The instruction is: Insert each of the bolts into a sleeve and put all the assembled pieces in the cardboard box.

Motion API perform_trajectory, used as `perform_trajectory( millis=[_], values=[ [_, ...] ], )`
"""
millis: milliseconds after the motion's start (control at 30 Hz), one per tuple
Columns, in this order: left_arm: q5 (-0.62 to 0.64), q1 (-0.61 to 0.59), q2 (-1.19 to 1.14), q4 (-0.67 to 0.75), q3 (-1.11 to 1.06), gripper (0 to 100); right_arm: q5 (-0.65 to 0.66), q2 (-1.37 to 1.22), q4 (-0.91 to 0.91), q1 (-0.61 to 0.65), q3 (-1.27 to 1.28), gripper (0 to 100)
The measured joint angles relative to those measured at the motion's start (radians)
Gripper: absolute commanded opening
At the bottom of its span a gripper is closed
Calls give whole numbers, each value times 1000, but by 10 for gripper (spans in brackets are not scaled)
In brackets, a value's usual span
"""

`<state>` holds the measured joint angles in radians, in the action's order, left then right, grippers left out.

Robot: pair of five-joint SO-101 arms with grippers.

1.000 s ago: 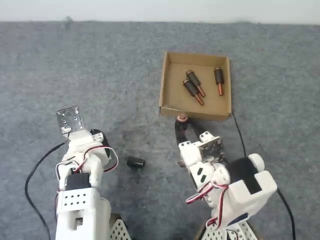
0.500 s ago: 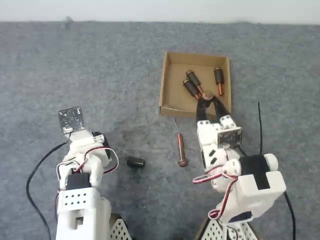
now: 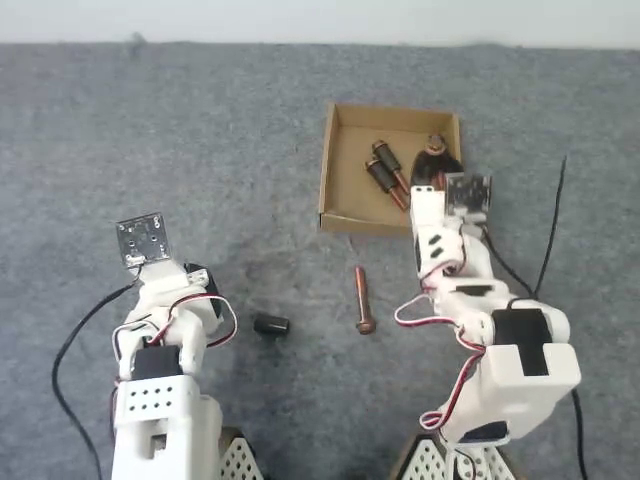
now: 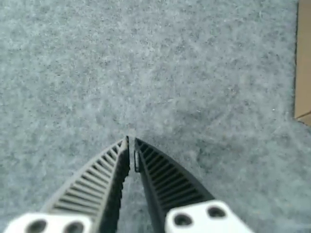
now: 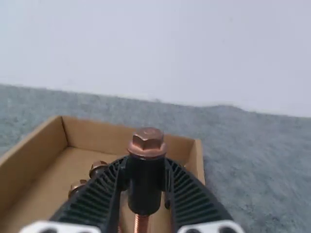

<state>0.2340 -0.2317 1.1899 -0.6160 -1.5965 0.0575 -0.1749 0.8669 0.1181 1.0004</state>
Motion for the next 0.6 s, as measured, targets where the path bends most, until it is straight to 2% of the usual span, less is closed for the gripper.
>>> perform_trajectory(
  millis=[300,467,600],
  values=[
    [0,0,0,0,0,11,0,-2,-623,0,-324,6],
    [0,0,0,0,0,11,5,-21,-861,0,-489,6],
    [0,0,0,0,0,11,123,-21,-1013,5,-586,6]
  ],
)
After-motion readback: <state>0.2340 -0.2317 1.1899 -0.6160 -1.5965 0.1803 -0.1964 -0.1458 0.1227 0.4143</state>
